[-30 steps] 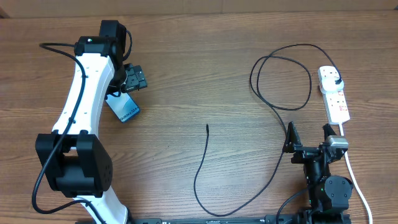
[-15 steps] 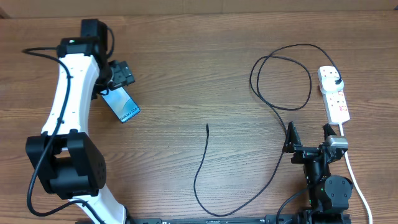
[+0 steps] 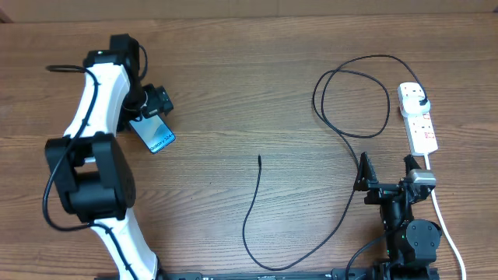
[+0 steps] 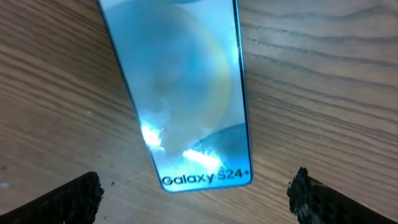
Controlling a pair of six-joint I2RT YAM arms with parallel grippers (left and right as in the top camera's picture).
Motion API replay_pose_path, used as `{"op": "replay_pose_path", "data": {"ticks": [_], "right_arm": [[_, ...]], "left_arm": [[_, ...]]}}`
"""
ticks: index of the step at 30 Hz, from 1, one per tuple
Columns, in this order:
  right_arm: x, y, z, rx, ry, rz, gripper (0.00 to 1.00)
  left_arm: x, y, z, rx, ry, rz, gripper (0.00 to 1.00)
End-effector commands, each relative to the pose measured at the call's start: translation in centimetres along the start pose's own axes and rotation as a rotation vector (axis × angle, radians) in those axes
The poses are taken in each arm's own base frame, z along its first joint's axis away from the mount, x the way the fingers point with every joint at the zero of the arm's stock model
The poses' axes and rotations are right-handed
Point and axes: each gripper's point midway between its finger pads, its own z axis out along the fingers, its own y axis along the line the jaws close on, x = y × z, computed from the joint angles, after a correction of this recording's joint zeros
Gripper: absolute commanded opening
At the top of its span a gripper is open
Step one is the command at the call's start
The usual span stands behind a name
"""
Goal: Plug charger to phone and switch on socket
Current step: 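Lower the left gripper onto the phone and align fingers with its sides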
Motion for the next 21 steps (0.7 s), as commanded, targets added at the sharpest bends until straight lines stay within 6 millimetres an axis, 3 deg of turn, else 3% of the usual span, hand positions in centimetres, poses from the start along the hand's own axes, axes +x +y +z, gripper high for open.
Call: {"op": "replay_pose_path", "data": {"ticks": [1, 9, 21], "right_arm": [[0.2, 0.1, 0.0, -0.003, -0.005, -0.004, 0.99], [0.2, 0.1, 0.0, -0.003, -0.005, -0.004, 1.0], [0.2, 0.1, 0.0, -0.003, -0.005, -0.004, 1.0]], "left_arm": [[-0.6, -0.6, 0.5, 0.018, -0.008, 0.016, 1.0], [-1.6, -1.0, 0.8, 0.032, -0.042, -0.02, 1.0], [-0.9, -0.6, 2.0, 0.004, 0.005, -0.127, 1.0]]}}
